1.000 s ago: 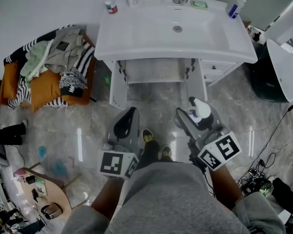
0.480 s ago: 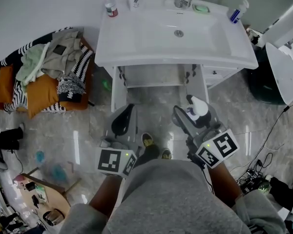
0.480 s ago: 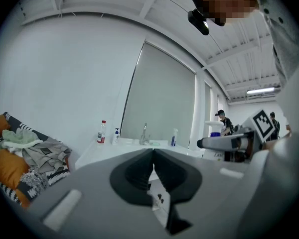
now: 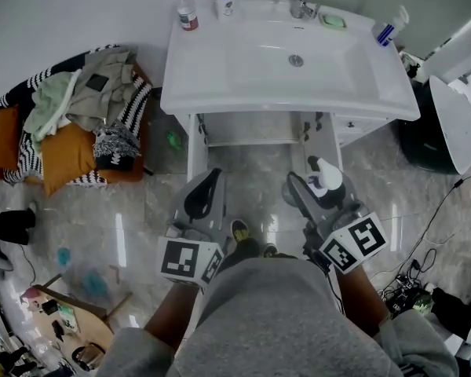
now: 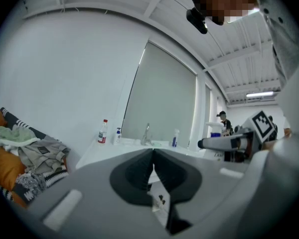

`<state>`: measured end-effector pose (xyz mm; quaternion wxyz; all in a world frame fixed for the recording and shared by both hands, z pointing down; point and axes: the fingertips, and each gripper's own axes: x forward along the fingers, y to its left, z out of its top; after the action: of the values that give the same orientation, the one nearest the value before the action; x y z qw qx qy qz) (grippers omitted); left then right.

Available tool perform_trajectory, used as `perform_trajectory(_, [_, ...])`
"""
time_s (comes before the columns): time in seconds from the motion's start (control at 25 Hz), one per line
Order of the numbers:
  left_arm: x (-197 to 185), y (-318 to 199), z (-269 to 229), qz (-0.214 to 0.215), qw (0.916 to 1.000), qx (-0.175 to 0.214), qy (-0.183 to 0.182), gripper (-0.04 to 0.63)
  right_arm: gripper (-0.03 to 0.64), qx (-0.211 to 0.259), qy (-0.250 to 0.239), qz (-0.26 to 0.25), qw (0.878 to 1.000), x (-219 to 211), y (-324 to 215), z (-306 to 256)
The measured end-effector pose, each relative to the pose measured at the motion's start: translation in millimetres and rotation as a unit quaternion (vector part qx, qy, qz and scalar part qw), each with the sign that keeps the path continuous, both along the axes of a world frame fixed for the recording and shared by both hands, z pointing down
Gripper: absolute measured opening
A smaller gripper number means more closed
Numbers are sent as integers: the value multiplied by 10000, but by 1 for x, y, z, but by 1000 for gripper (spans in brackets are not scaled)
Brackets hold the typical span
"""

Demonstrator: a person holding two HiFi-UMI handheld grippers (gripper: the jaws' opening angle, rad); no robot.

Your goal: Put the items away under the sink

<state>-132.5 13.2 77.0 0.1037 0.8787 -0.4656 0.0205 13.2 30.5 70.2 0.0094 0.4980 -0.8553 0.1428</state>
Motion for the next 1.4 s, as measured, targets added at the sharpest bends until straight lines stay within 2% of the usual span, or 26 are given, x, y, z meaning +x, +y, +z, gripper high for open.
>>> perform_trajectory(0.68, [-22,-14,0,-4,9999,-18,157,12,216,51,185,0,9998,-21,-16,-9])
perform_trajectory(1.4, [2,-50,6,-248,9996,-126,26,12,215,-87,160,-278,9994,3,-56,8])
